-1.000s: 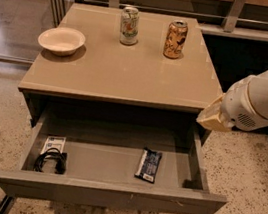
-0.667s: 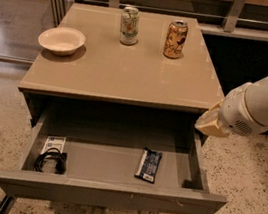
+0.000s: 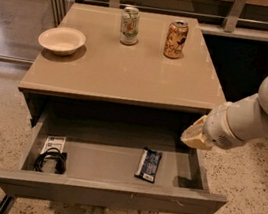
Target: Pick rxbar blueberry from top drawer and place on counter
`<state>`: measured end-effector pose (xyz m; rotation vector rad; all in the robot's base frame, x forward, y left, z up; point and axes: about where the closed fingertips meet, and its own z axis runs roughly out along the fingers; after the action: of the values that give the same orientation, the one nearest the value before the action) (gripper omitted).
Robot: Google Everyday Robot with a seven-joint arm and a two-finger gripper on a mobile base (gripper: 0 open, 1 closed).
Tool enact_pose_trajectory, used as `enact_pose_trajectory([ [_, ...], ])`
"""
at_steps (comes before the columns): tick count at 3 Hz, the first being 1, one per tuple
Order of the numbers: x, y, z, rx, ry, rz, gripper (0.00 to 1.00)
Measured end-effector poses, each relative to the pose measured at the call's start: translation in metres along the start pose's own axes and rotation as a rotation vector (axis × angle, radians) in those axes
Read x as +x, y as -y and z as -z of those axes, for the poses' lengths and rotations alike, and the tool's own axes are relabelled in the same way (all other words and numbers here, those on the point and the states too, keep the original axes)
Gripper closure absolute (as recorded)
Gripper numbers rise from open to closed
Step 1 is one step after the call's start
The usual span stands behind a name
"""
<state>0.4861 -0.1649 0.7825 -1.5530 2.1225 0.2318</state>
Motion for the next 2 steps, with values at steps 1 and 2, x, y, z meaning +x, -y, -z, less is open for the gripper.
enact_pose_trajectory([
  [1, -0.010, -0.013, -0.035, -0.061, 0.047, 0.014, 0.97],
  [2, -0.017, -0.023, -0.053, -0.099, 0.065, 0.026, 0.75],
])
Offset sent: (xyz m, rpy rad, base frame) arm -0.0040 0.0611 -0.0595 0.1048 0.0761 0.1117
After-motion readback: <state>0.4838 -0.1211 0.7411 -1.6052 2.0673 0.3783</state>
